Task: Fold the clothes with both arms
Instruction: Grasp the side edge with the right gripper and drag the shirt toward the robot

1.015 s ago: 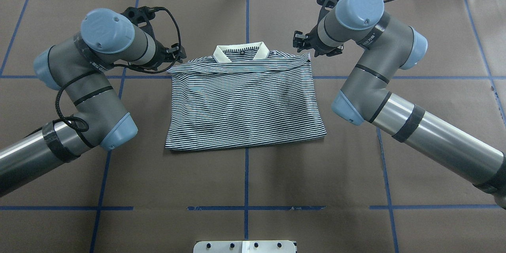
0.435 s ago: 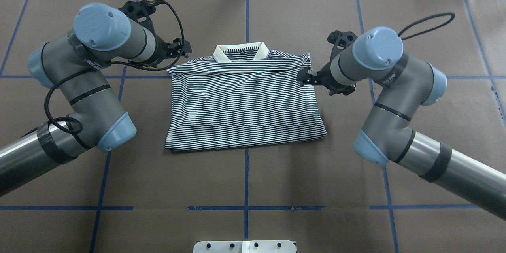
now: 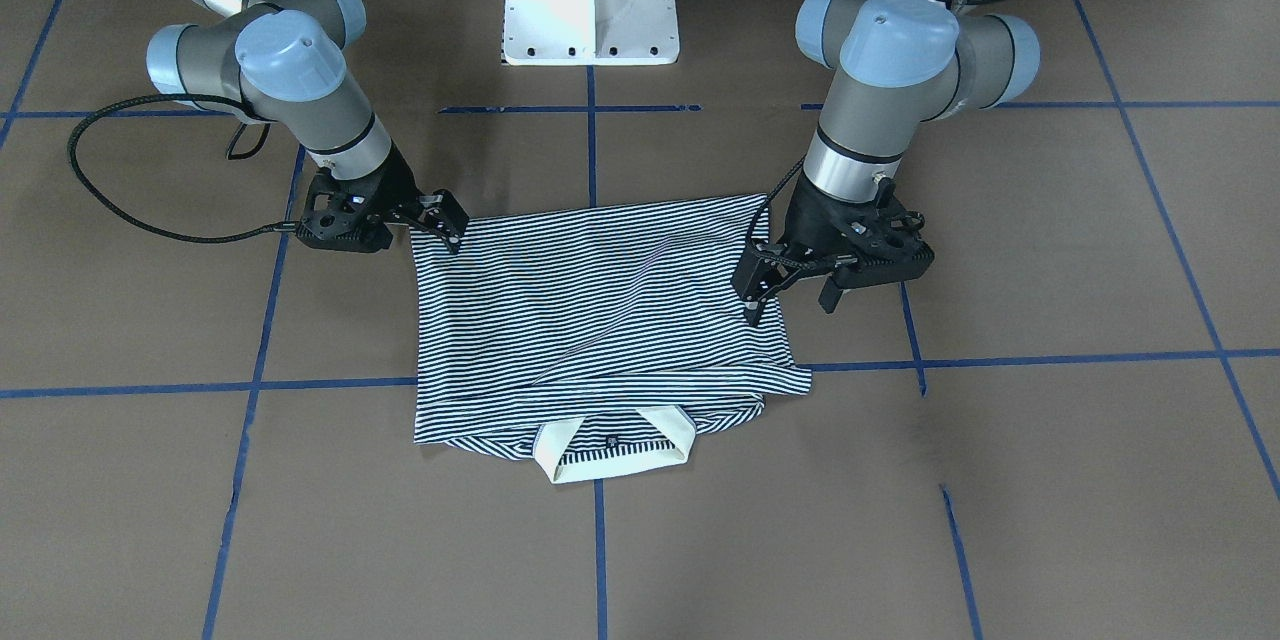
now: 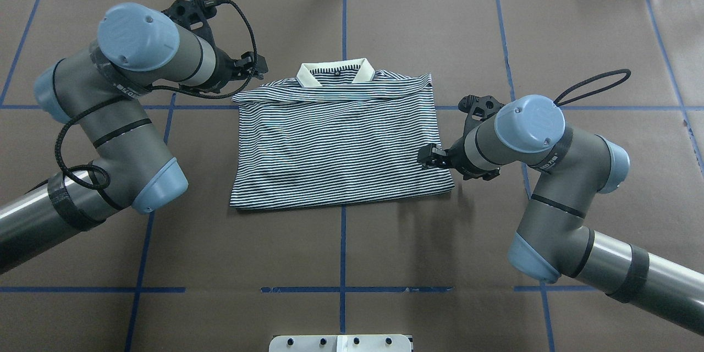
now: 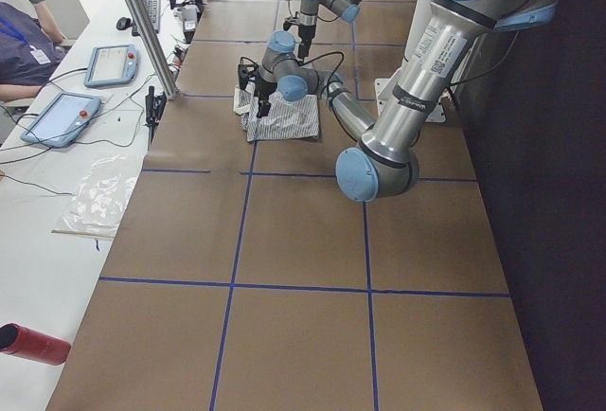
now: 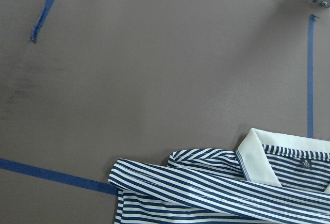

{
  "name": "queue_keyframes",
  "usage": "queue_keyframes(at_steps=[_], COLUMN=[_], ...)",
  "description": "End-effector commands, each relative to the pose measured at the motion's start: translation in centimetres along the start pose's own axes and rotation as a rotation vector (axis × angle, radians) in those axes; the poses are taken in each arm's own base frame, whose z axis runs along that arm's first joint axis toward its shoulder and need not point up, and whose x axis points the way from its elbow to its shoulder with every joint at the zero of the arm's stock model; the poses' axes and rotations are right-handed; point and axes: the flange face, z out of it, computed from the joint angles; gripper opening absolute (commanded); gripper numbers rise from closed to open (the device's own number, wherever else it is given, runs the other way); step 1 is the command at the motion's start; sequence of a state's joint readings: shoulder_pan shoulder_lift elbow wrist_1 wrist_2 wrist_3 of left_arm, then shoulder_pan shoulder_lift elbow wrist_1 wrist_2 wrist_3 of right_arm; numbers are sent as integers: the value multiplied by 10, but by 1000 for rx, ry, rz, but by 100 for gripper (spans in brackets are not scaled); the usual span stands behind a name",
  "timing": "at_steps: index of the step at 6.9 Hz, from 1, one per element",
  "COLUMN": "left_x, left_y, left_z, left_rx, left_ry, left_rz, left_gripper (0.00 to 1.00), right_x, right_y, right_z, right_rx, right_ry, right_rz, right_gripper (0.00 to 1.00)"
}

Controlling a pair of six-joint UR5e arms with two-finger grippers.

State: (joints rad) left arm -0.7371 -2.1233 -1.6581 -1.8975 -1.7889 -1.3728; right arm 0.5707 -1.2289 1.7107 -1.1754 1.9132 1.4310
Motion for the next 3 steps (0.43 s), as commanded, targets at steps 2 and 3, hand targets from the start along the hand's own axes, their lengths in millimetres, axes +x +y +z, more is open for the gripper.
queue_keyframes(at_steps=[2, 3], left_x=[-3, -3], left_y=[0, 0], left_z=[1, 0], left_rx=[-1, -1], left_ry=[-3, -1], left_rz=[3, 4], left_gripper=[100, 100], right_x=[4, 4], right_y=[8, 13], right_z=[7, 10], right_rx=[-23, -34], right_ry=[21, 24], right_rz=[-2, -10], right_gripper=[25, 0])
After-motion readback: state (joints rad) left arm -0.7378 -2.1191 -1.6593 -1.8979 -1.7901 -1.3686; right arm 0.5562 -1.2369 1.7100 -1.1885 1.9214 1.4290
